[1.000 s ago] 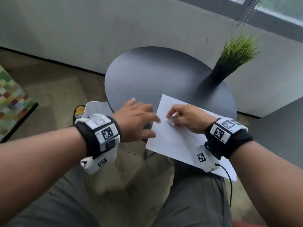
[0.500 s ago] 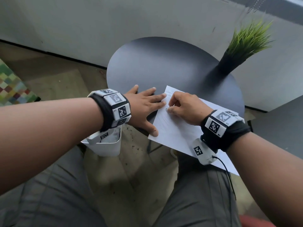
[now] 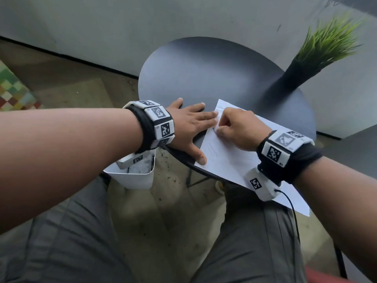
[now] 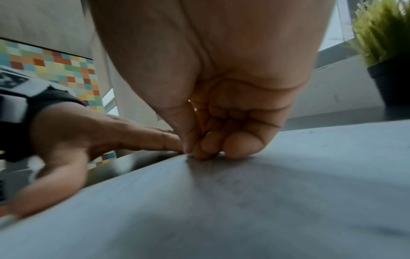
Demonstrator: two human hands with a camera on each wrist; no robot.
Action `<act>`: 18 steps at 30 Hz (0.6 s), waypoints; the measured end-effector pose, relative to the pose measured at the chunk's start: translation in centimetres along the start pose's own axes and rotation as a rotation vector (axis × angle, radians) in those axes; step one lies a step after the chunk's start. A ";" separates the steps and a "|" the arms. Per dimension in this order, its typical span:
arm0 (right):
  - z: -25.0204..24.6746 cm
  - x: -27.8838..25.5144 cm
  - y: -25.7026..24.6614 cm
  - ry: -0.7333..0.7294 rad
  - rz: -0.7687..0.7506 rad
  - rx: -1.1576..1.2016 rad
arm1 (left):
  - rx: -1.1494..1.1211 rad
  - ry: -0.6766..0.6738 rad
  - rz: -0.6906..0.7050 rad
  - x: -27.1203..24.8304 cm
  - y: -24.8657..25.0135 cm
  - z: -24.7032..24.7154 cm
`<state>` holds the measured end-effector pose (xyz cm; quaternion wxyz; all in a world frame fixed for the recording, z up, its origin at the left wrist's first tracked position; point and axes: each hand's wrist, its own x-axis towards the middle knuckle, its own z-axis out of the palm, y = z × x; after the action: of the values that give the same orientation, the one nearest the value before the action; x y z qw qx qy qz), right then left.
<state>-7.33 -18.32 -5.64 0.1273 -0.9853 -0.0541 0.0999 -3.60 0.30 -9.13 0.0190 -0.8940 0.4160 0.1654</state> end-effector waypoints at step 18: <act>0.0 -0.2 -0.4 -0.107 -0.127 0.001 | -0.044 0.017 -0.002 0.0 0.1 0.3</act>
<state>-7.58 -17.96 -5.55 0.1310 -0.9731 -0.1231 0.1444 -3.73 0.28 -9.38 -0.0043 -0.8960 0.4115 0.1668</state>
